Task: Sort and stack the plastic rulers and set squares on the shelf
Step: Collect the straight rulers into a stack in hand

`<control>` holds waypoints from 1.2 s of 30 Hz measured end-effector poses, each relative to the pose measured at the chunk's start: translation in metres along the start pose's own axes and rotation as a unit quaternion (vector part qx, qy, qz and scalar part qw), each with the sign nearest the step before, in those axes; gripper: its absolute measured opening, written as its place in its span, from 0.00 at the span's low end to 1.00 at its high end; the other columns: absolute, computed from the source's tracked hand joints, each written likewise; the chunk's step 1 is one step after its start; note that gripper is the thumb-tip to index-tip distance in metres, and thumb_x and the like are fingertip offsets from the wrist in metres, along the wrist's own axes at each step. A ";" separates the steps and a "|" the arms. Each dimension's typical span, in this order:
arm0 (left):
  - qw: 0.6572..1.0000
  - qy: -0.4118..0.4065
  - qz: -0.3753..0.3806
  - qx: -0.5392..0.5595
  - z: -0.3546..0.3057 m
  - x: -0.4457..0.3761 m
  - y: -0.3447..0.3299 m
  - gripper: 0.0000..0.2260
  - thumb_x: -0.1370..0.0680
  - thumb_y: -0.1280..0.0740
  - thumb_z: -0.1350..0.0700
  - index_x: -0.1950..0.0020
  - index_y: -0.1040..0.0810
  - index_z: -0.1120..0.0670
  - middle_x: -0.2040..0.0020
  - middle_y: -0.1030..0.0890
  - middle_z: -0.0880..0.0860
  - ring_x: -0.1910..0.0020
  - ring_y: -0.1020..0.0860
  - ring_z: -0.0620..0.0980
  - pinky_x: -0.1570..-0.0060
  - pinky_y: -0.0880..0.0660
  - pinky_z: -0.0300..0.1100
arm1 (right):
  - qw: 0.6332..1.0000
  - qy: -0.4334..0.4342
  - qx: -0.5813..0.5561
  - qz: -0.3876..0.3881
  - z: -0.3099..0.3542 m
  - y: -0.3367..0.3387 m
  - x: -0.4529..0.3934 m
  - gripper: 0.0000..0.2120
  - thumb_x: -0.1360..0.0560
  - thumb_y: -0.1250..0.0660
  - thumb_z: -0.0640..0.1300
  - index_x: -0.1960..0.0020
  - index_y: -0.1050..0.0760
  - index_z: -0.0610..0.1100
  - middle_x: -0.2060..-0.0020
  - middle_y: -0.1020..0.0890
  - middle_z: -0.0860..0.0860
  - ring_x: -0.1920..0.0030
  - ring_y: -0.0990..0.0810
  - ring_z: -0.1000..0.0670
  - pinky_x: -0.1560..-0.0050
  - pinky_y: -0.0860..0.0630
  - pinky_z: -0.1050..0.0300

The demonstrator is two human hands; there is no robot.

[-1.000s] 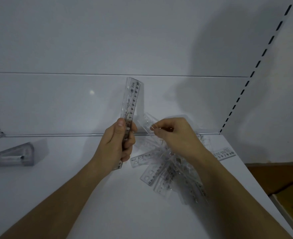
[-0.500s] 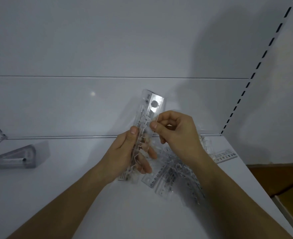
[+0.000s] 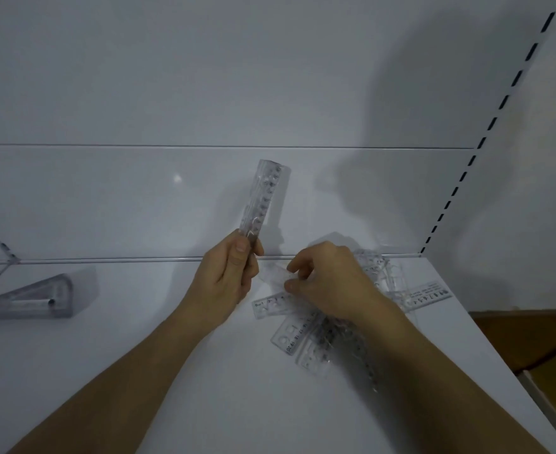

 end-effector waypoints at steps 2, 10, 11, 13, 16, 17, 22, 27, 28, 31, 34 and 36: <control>1.000 0.002 -0.009 -0.002 -0.001 -0.001 0.000 0.21 0.18 0.45 0.39 0.49 0.24 0.54 0.68 0.34 0.54 0.76 0.41 0.47 0.77 0.44 0.41 | 0.995 -0.021 -0.092 -0.013 -0.004 0.005 -0.002 0.07 0.27 0.25 0.47 0.49 0.14 0.49 0.62 0.18 0.57 0.63 0.20 0.59 0.62 0.27 0.69; 0.996 0.072 0.022 0.045 -0.006 0.002 -0.011 0.26 0.20 0.49 0.40 0.53 0.24 0.62 0.72 0.28 0.55 0.79 0.31 0.52 0.78 0.32 0.39 | 0.854 -0.055 -0.517 -0.008 -0.006 0.027 -0.003 0.03 0.24 0.29 0.36 0.52 0.16 0.39 0.67 0.22 0.48 0.70 0.29 0.52 0.70 0.32 0.60; 0.994 0.086 0.025 0.055 -0.007 0.002 -0.013 0.26 0.21 0.48 0.40 0.53 0.25 0.63 0.72 0.27 0.56 0.79 0.30 0.53 0.77 0.30 0.40 | 0.847 -0.048 -0.529 -0.011 -0.005 0.027 -0.003 0.04 0.24 0.29 0.36 0.51 0.16 0.39 0.67 0.22 0.49 0.70 0.29 0.52 0.69 0.31 0.60; 0.992 0.101 0.026 0.071 -0.010 0.004 -0.016 0.26 0.21 0.48 0.41 0.54 0.25 0.64 0.70 0.22 0.58 0.77 0.26 0.54 0.76 0.26 0.43 | 0.831 -0.031 -0.555 -0.018 -0.003 0.029 -0.003 0.04 0.23 0.31 0.36 0.49 0.17 0.39 0.66 0.22 0.50 0.69 0.28 0.50 0.67 0.29 0.58; 0.987 0.126 0.024 0.093 -0.011 0.004 -0.017 0.27 0.19 0.50 0.41 0.51 0.26 0.65 0.61 0.17 0.63 0.72 0.21 0.59 0.72 0.22 0.46 | 0.820 -0.012 -0.571 -0.030 -0.001 0.030 -0.003 0.04 0.22 0.31 0.37 0.49 0.18 0.40 0.65 0.21 0.50 0.67 0.27 0.49 0.63 0.27 0.56; 0.985 0.135 0.025 0.103 -0.012 0.005 -0.017 0.28 0.19 0.50 0.41 0.50 0.26 0.65 0.59 0.16 0.65 0.70 0.19 0.61 0.71 0.21 0.47 | 0.819 -0.005 -0.573 -0.034 0.001 0.030 -0.002 0.04 0.22 0.32 0.37 0.49 0.18 0.41 0.65 0.21 0.50 0.67 0.26 0.49 0.63 0.26 0.56; 0.978 0.173 0.081 0.081 -0.015 0.012 -0.027 0.29 0.18 0.52 0.41 0.44 0.24 0.64 0.56 0.15 0.64 0.66 0.17 0.63 0.69 0.20 0.47 | 0.820 0.032 -0.567 -0.071 0.006 0.025 0.000 0.03 0.22 0.31 0.34 0.52 0.21 0.40 0.64 0.19 0.44 0.65 0.20 0.48 0.61 0.22 0.55; 0.986 0.139 0.063 0.073 -0.013 0.011 -0.029 0.27 0.20 0.49 0.39 0.49 0.21 0.60 0.70 0.27 0.57 0.79 0.35 0.51 0.76 0.34 0.38 | 0.892 0.027 -0.426 -0.150 0.002 0.025 -0.002 0.07 0.23 0.28 0.44 0.53 0.21 0.40 0.65 0.16 0.44 0.67 0.17 0.47 0.64 0.20 0.54; 0.985 0.136 0.053 0.088 -0.011 0.010 -0.028 0.27 0.20 0.48 0.38 0.48 0.21 0.59 0.71 0.30 0.55 0.79 0.38 0.49 0.76 0.37 0.37 | 0.921 0.019 -0.349 -0.171 -0.003 0.028 -0.003 0.09 0.21 0.30 0.49 0.53 0.21 0.43 0.65 0.15 0.47 0.66 0.16 0.49 0.64 0.20 0.53; 0.991 0.091 0.012 0.100 -0.009 0.006 -0.020 0.27 0.21 0.47 0.36 0.47 0.22 0.58 0.71 0.32 0.52 0.78 0.39 0.47 0.77 0.38 0.36 | 0.985 -0.021 -0.063 -0.161 -0.020 0.036 -0.004 0.15 0.23 0.33 0.60 0.48 0.22 0.48 0.58 0.17 0.53 0.59 0.18 0.52 0.56 0.21 0.54; 0.998 0.025 -0.001 0.055 -0.007 0.005 -0.013 0.25 0.18 0.46 0.36 0.50 0.22 0.55 0.70 0.31 0.52 0.77 0.39 0.48 0.78 0.41 0.40 | 0.992 -0.077 0.090 -0.038 -0.029 0.022 -0.003 0.26 0.31 0.26 0.63 0.42 0.23 0.47 0.47 0.21 0.50 0.49 0.21 0.47 0.48 0.23 0.53; 0.999 0.015 0.024 0.015 -0.004 0.006 -0.013 0.23 0.20 0.45 0.37 0.50 0.22 0.55 0.70 0.31 0.53 0.76 0.39 0.49 0.78 0.41 0.40 | 0.992 -0.081 0.092 -0.029 -0.027 0.015 -0.004 0.25 0.31 0.24 0.59 0.43 0.21 0.43 0.48 0.19 0.48 0.50 0.20 0.47 0.49 0.21 0.52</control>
Point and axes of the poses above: each hand's wrist, its own x-axis away from the middle knuckle, its own y-axis out of the back of the hand, z = x × y, the point moved 3 cm from there along -x, towards the middle knuckle
